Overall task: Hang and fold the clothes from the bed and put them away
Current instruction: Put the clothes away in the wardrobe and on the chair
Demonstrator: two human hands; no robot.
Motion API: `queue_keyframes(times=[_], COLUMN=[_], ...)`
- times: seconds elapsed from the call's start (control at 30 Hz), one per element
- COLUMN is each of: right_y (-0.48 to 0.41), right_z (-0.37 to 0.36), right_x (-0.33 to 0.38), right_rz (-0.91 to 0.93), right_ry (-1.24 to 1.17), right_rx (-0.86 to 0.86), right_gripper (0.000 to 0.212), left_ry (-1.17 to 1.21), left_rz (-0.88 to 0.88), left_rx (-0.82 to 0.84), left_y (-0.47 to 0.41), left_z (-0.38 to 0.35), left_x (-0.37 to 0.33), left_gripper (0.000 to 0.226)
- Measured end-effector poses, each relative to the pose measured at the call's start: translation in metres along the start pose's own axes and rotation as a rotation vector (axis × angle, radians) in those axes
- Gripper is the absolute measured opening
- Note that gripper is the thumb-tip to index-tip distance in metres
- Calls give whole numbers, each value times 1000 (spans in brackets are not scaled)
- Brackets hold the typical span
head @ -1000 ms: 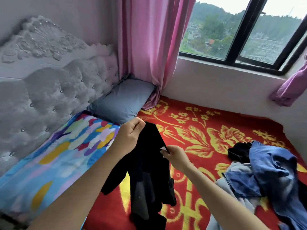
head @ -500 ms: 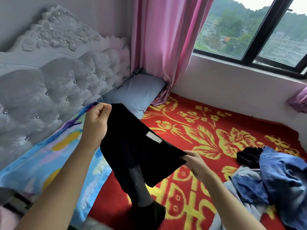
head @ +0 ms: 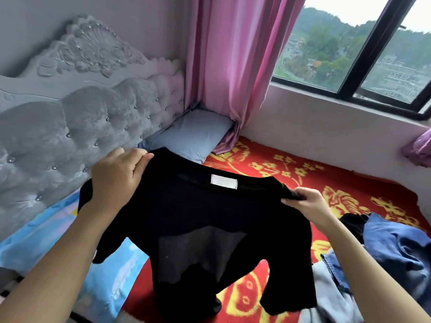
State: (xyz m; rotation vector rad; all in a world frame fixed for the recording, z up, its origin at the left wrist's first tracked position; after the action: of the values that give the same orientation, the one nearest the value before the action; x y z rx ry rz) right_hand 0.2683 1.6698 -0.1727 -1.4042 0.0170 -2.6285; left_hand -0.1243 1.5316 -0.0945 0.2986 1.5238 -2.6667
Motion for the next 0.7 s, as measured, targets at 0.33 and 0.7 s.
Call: queue_keyframes(times=[0.33, 0.7], right_y=[13, 7], right_z=[69, 108], right_x=[50, 88], right_rz=[119, 180], right_ry=[-38, 66], right_rx=[-784, -626], right_gripper=[43, 50], left_ry=[54, 129], left_rz=[154, 109], left_rx=[-113, -93], left_y=[-48, -68], left_z=[-2, -3], left_x=[8, 13], left_gripper=[44, 44])
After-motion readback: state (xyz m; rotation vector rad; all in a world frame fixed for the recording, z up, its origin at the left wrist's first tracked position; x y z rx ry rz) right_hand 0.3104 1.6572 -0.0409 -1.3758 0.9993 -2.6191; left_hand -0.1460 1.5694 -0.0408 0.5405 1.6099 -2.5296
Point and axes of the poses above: each hand's wrist, its own y-axis away from the middle knuckle, its own z-axis out of the back of the hand, x = y × z, the point moved 7 cm from there along -y, towards the middle knuckle, and after that the axes turned 3 degrees about -y, right-handed, at the moved point
